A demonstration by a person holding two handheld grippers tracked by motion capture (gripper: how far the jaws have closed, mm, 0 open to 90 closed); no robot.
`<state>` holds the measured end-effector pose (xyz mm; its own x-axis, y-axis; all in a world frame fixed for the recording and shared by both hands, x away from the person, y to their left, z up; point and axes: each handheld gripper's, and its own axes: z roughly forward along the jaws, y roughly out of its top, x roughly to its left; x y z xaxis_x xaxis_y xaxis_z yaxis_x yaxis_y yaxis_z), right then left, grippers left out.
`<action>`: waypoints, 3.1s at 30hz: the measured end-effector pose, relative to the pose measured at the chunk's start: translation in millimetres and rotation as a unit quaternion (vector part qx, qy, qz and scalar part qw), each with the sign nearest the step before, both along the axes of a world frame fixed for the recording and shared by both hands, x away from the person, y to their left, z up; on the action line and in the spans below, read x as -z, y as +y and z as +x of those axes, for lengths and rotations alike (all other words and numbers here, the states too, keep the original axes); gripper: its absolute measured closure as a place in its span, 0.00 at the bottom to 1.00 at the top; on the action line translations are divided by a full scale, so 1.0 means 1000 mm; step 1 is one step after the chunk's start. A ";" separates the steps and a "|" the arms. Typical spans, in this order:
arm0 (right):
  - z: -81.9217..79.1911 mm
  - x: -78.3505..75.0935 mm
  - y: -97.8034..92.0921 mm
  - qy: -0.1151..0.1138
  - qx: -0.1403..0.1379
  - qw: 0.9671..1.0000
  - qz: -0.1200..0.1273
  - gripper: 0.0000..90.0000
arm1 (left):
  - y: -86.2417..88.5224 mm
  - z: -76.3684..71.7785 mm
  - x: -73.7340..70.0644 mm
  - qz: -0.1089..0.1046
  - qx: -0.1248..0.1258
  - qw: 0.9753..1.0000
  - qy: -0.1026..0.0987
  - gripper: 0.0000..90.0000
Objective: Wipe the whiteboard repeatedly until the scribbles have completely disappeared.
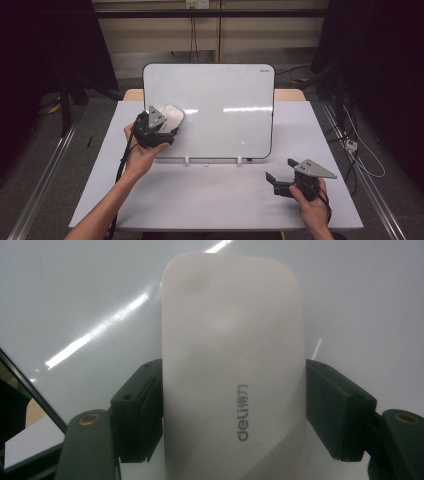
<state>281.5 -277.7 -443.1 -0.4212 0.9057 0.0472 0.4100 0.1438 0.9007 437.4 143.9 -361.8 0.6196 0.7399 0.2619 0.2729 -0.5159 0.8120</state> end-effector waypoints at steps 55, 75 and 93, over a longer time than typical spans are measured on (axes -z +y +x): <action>-0.002 0.000 -0.001 -0.001 -0.001 1.000 0.001 0.08 | -0.013 -0.029 0.035 0.025 0.049 0.998 -0.008 0.33; -0.002 0.000 -0.002 -0.001 0.001 1.000 0.001 0.08 | 0.023 0.008 -0.006 -0.050 -0.021 0.999 -0.005 0.33; -0.001 -0.001 -0.001 -0.001 0.001 1.000 0.002 0.08 | 0.018 0.003 -0.006 -0.034 -0.024 0.999 -0.016 0.33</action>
